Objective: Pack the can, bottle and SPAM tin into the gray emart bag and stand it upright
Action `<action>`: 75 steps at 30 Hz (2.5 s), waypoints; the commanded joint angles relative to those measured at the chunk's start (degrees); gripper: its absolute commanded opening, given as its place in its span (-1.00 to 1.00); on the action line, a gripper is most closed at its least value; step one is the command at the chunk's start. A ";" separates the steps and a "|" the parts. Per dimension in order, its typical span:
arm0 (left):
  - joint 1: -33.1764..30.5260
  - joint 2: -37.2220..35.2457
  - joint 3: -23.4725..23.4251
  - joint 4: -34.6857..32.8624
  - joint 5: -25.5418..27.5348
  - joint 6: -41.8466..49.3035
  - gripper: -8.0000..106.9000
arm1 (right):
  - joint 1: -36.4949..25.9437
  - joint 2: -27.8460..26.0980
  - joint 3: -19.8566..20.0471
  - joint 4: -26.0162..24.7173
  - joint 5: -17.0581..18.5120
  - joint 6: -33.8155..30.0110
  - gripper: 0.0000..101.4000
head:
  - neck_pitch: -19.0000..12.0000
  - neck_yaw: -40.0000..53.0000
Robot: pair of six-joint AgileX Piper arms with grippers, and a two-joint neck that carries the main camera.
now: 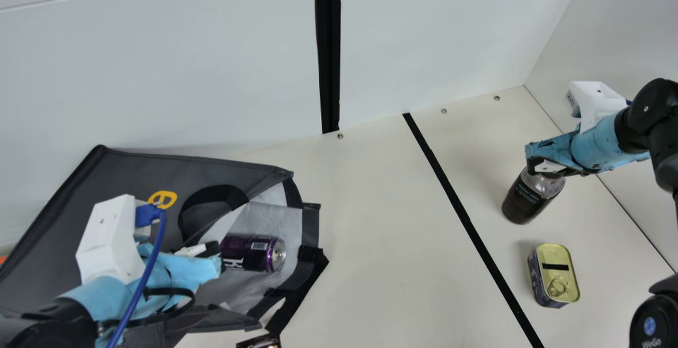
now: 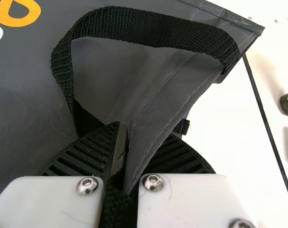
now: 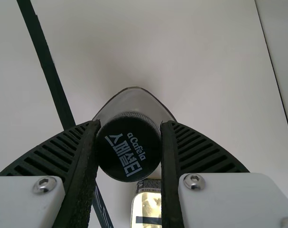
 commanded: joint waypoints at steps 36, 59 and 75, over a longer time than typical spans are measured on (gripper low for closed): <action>0.00 0.00 0.00 0.00 0.00 0.00 -1.00 | 3.15 -2.61 -2.17 12.51 4.90 -22.56 -1.00 | -1.30 -0.14; 0.00 0.00 0.00 0.00 0.00 0.00 -1.00 | 14.27 -15.84 10.94 13.01 4.90 -27.70 -1.00 | -1.30 -0.14; 0.00 0.00 0.00 0.00 0.00 0.00 -1.00 | 23.05 -18.74 15.22 15.68 4.90 -34.11 -1.00 | -1.30 -0.14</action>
